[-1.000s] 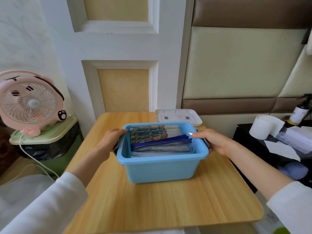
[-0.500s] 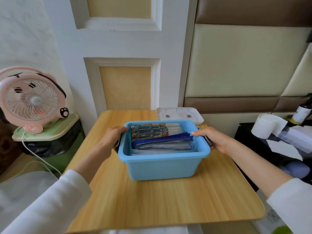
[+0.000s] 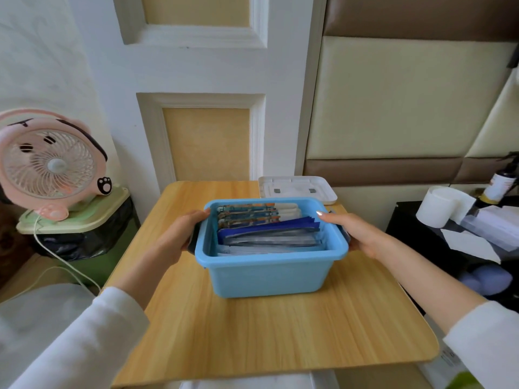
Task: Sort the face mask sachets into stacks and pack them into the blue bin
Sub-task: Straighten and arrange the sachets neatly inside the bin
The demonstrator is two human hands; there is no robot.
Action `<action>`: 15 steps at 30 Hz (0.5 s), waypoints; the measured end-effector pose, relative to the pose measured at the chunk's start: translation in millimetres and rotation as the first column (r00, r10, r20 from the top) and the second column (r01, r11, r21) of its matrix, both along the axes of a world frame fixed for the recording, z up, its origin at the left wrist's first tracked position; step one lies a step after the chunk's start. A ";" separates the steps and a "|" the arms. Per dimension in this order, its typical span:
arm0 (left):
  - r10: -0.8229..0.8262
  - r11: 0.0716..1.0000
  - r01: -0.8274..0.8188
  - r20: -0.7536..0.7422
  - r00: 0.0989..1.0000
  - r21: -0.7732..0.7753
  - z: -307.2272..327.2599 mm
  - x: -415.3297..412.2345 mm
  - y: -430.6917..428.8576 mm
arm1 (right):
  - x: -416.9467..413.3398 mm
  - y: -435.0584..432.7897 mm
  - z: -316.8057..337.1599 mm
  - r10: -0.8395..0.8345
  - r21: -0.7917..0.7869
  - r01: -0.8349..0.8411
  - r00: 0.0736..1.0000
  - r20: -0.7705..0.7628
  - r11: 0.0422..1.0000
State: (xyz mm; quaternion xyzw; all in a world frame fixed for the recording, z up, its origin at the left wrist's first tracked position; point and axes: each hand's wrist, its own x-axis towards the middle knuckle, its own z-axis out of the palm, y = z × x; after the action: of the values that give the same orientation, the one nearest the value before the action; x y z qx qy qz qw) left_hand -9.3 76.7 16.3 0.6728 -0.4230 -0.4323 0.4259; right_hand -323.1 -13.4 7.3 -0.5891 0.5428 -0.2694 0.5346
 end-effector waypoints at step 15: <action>-0.155 0.982 0.134 -0.160 0.975 -0.134 -14.8 -25.0 52.7 | 15.8 -39.2 54.1 -0.001 -0.238 -0.040 0.986 -0.169 0.970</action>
State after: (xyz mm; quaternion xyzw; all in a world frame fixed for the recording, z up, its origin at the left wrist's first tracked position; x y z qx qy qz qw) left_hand -34.3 129.4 1.5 0.5735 -0.4587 -0.4911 0.4685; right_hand -307.3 -52.6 61.4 -0.6753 0.5436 -0.2773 0.4142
